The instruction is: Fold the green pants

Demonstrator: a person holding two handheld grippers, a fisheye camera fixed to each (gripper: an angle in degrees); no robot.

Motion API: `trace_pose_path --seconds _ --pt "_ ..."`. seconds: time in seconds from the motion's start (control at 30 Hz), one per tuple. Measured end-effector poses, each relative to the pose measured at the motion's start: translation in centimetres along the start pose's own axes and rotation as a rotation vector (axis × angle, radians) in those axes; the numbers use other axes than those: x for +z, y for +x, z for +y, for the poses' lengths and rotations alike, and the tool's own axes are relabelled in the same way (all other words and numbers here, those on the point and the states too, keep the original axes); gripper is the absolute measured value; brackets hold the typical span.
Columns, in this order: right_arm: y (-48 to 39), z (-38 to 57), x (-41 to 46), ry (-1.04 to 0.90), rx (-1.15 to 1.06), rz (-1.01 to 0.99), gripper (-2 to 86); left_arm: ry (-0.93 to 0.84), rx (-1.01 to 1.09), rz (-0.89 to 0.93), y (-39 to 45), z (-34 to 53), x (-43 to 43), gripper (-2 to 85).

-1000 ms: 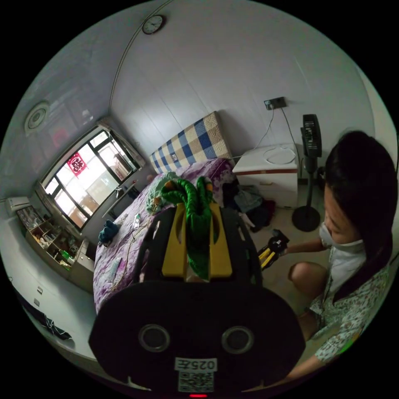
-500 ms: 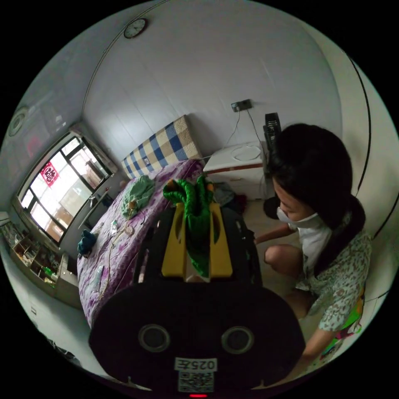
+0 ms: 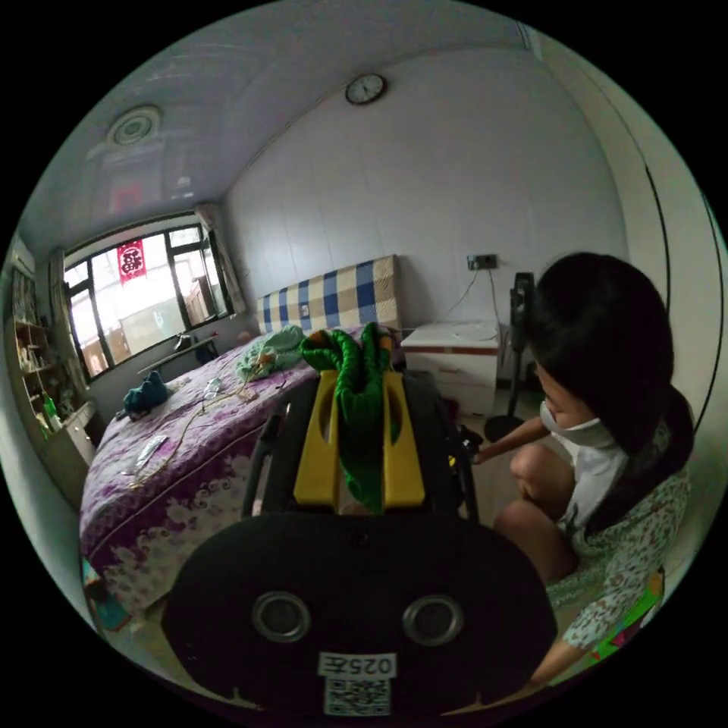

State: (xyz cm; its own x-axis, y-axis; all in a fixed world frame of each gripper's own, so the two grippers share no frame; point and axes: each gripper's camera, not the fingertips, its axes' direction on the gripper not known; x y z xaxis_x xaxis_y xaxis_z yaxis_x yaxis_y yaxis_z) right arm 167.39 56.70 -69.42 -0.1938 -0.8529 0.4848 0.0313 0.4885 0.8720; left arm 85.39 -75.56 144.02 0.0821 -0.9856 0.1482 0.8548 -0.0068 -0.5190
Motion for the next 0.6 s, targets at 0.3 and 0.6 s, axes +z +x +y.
trace_pose_path --seconds 0.3,0.6 --pt "1.4 -4.9 2.9 -0.304 0.069 0.306 -0.9 0.276 -0.120 0.205 -11.5 1.3 -1.9 6.5" --pt "0.8 -3.9 8.5 -0.330 0.135 0.359 -0.8 0.301 -0.162 0.309 -18.4 -5.5 -0.6 6.4"
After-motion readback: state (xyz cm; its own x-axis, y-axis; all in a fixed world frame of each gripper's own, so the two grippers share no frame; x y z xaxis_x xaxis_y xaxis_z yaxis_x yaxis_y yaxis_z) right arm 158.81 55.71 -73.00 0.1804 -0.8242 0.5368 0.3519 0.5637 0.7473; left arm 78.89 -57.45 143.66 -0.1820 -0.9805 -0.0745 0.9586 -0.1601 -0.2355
